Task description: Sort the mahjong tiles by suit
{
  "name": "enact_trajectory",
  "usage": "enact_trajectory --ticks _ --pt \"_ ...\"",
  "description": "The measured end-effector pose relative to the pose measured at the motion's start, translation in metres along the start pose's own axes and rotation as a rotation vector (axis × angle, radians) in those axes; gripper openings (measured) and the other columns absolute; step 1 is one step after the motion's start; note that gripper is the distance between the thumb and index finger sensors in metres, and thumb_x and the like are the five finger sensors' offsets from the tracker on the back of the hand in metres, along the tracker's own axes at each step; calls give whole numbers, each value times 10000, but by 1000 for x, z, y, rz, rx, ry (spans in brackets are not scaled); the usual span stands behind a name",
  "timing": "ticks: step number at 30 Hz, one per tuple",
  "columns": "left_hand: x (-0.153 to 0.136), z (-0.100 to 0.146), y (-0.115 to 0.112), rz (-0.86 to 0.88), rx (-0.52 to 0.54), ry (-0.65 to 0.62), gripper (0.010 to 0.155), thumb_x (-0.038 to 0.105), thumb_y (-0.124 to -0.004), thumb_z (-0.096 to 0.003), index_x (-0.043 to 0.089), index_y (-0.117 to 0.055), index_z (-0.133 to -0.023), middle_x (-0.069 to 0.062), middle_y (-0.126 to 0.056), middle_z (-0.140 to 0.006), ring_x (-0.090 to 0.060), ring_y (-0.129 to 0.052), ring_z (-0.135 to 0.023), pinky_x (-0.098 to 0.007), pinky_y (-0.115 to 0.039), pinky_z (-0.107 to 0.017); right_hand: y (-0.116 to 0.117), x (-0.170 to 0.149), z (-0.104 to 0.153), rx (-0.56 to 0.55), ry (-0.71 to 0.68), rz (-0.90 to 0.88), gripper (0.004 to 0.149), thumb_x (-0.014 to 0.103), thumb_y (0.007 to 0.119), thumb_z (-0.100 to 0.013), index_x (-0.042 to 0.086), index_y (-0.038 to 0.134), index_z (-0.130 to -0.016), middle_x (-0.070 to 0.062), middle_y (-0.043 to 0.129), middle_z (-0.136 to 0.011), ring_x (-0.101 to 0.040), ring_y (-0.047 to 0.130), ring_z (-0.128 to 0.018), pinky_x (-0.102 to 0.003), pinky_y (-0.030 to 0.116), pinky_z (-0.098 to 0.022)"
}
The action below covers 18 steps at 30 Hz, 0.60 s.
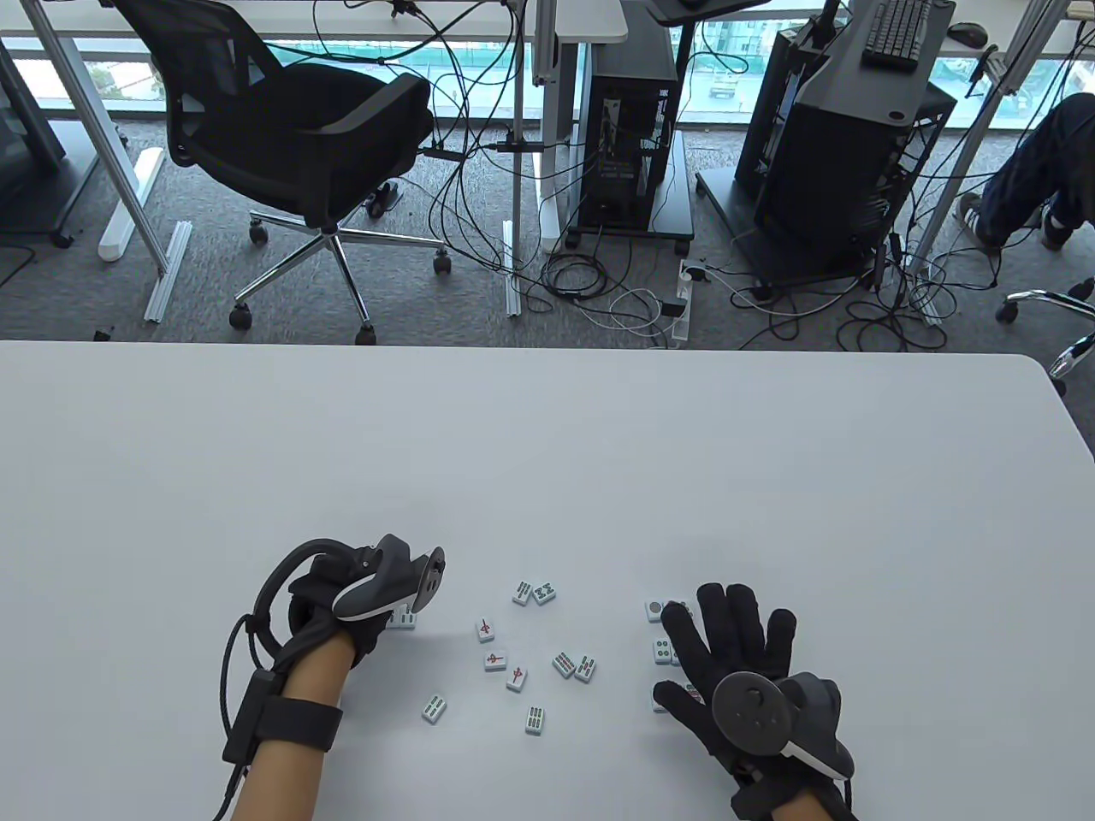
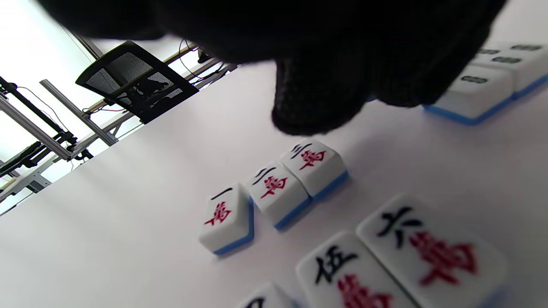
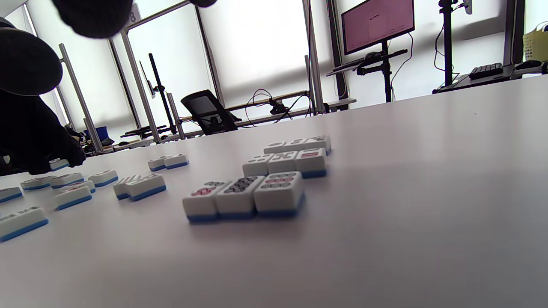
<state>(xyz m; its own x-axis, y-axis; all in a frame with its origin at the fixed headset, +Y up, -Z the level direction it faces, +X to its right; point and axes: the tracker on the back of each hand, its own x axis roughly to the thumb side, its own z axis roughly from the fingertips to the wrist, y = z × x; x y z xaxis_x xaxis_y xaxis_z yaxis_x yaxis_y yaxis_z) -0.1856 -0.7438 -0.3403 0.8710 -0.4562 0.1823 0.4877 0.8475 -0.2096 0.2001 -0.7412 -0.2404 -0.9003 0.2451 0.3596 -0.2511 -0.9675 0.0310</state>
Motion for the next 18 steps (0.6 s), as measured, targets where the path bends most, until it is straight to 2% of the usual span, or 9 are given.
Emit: enact_trajectory --ticks 10,16,18 --pt "14 -2 -10 -21 -27 -39 569 485 -902 -291 272 -858 -817 132 -1028 -396 -44 -939 -74 -329 -867 -196 0 0 0 1 0 0 755 608 580 -522 345 205 -1122 -80 44 -1183 -375 -46 -1037 -690 26 -699" --pt "12 7 -8 -1 -58 -48 625 482 -889 -311 308 -772 -900 130 -1021 -466 -50 -957 -135 -339 -870 -236 0 1 0 -2 -3 -2 754 608 581 -522 348 205 -1122 -78 44 -1183 -374 -46 -1037 -689 26 -699" --pt "9 15 -4 -13 -21 -40 644 484 -890 -308 302 -758 -912 129 -1022 -476 -52 -961 -143 -342 -870 -241 0 1 0 -4 -1 -3 753 608 581 -522 348 205 -1121 -79 44 -1183 -374 -45 -1037 -689 26 -699"
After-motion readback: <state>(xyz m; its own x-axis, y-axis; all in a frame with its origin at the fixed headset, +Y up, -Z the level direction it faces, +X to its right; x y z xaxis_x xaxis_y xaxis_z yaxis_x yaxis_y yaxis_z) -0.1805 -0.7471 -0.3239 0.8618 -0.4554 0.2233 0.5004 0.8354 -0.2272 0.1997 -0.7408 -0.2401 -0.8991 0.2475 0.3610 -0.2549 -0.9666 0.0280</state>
